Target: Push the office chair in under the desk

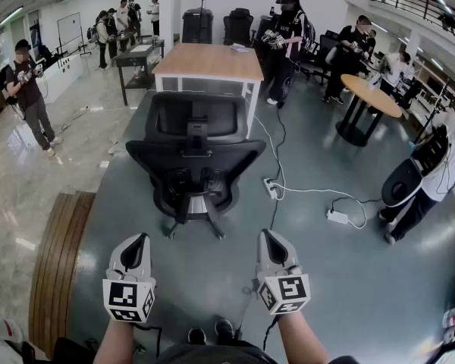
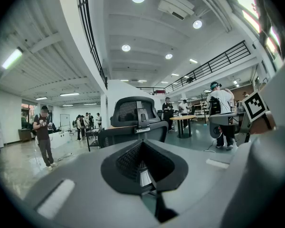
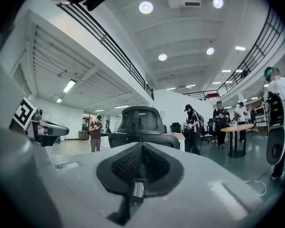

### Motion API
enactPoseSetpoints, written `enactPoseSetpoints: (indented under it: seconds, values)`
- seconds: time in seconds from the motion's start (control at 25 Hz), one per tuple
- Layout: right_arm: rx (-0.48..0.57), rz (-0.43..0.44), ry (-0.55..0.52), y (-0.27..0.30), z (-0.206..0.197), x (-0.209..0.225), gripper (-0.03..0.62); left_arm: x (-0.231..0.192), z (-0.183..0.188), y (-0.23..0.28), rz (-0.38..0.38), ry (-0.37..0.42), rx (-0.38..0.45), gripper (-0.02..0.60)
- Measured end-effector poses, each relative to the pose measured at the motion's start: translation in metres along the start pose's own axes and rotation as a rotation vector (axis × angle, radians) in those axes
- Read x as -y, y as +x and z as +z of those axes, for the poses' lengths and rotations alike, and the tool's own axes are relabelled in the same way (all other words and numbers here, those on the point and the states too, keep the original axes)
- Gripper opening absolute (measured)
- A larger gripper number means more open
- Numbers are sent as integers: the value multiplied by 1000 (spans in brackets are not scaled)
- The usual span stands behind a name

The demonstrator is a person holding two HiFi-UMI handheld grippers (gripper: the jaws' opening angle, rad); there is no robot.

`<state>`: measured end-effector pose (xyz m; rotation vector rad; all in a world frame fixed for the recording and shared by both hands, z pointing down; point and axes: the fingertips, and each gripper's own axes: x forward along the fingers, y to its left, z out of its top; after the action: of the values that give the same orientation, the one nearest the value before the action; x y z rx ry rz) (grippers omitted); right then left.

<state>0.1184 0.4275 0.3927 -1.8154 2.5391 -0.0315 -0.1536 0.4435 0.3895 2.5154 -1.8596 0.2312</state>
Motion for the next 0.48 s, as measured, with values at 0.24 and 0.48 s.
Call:
enactPoseSetpoints:
  seconds: [0.24,0.48]
  values:
    - [2,17,-34,-1,8,-2,-9,3,10,-3,-2,1,14,18]
    - [10,27,-42,4,11,-7,-9,-4,14,-3,8,-6,39,18]
